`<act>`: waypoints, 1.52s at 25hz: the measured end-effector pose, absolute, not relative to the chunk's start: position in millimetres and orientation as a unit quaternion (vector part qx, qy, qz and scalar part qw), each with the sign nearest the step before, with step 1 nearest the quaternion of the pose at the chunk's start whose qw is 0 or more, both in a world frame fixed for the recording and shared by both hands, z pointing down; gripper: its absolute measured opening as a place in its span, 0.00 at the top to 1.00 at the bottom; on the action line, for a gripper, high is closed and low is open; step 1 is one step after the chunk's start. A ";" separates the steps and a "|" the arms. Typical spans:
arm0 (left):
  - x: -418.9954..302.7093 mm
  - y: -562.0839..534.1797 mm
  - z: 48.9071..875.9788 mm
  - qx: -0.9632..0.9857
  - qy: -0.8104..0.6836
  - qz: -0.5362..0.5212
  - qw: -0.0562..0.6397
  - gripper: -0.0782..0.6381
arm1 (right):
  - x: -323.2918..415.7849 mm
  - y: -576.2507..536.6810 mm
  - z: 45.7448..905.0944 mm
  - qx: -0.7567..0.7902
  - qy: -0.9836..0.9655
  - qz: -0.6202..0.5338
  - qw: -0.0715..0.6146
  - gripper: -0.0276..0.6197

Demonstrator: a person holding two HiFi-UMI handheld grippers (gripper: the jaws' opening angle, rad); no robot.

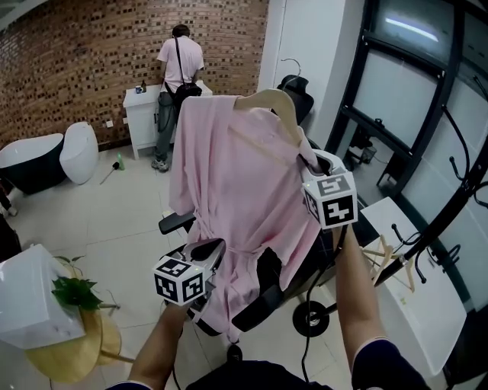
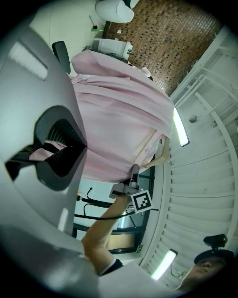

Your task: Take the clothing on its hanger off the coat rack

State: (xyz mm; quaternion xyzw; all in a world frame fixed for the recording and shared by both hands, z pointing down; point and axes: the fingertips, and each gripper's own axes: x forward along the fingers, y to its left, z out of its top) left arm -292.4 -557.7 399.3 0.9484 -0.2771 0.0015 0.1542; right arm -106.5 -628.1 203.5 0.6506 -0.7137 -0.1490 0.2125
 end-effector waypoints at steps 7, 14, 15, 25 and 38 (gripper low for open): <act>-295.3 -553.4 431.0 0.939 -0.291 0.027 0.179 0.87 | -111.6 -631.5 277.2 0.631 -0.731 -0.128 0.227 0.83; -296.8 -548.5 460.3 0.929 -0.303 0.050 0.207 0.87 | -115.0 -638.6 351.7 0.605 -0.752 -0.105 0.240 0.83; -296.8 -547.9 463.0 0.928 -0.303 0.053 0.210 0.87 | -115.3 -639.5 360.6 0.603 -0.755 -0.100 0.239 0.83; -300.7 -540.2 494.7 0.916 -0.314 0.079 0.237 0.87 | -134.9 -637.1 465.6 0.554 -0.782 -0.051 0.280 0.85; -302.8 -523.2 530.7 0.903 -0.318 0.108 0.269 0.87 | -156.2 -631.3 596.9 0.502 -0.799 0.050 0.327 0.86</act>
